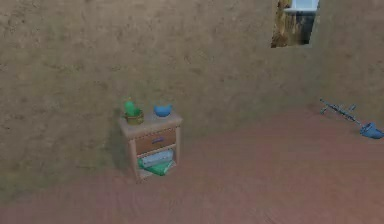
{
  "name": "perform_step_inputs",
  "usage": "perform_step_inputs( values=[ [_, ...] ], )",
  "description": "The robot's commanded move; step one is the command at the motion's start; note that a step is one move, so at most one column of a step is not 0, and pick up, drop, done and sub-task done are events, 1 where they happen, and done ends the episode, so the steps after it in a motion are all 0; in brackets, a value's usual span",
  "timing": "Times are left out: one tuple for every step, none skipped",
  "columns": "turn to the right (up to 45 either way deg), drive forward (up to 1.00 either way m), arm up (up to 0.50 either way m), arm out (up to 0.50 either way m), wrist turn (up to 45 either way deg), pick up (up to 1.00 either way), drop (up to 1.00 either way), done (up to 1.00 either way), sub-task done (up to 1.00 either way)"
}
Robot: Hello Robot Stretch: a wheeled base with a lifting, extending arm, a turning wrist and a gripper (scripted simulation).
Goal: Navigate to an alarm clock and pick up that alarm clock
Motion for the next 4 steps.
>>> perform_step_inputs(
  values=[
    [45.0,0.0,0.0,0.0,0.0,0.0,0.0,0.0,0.0],
    [30.0,0.0,0.0,0.0,0.0,0.0,0.0,0.0,0.0],
    [0.0,1.0,0.0,0.0,0.0,0.0,0.0,0.0,0.0],
    [3.0,0.0,0.0,0.0,0.0,0.0,0.0,0.0,0.0]
  ],
)
